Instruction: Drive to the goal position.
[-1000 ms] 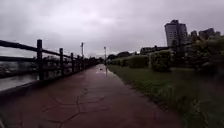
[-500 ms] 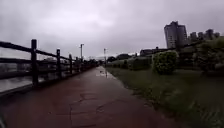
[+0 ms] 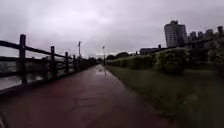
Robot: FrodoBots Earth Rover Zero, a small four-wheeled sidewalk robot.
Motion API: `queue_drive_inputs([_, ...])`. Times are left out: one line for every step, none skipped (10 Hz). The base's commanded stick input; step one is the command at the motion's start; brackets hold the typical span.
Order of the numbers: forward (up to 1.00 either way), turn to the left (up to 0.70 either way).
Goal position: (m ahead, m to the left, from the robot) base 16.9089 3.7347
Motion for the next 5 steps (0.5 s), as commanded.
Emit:
queue_drive_inputs([1.0,0.0])
queue_drive_inputs([1.0,0.0])
queue_drive_inputs([1.0,0.0])
queue_drive_inputs([1.0,0.0])
queue_drive_inputs([1.0,0.0])
